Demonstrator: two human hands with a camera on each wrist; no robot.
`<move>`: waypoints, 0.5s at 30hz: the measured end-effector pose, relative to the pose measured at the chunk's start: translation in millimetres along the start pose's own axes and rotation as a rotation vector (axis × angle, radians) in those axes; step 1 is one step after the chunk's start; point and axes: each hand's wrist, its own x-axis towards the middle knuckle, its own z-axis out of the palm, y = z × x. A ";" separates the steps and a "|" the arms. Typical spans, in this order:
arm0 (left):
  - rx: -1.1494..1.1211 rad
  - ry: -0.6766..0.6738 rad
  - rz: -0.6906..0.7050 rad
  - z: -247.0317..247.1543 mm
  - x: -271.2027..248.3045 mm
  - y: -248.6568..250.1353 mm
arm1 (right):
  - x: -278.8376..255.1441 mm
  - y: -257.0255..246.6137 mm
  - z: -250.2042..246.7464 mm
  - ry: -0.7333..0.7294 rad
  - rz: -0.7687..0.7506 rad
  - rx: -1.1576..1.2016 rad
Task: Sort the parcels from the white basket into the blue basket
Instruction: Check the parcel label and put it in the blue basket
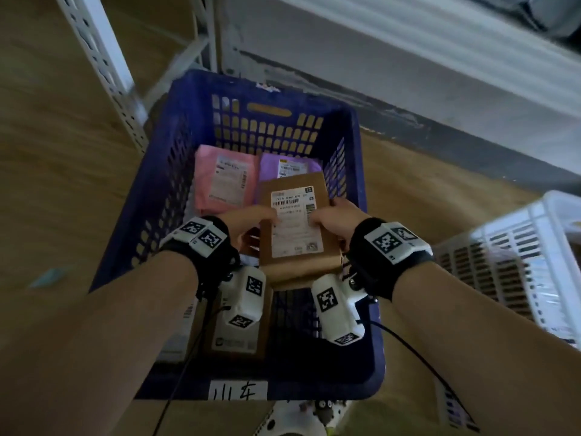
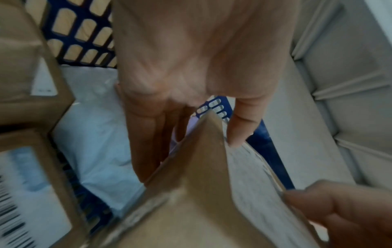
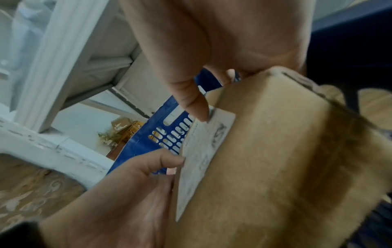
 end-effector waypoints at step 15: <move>0.747 0.015 -0.086 -30.9 -25.5 6.7 | -14.3 12.1 20.5 -0.222 0.013 -0.221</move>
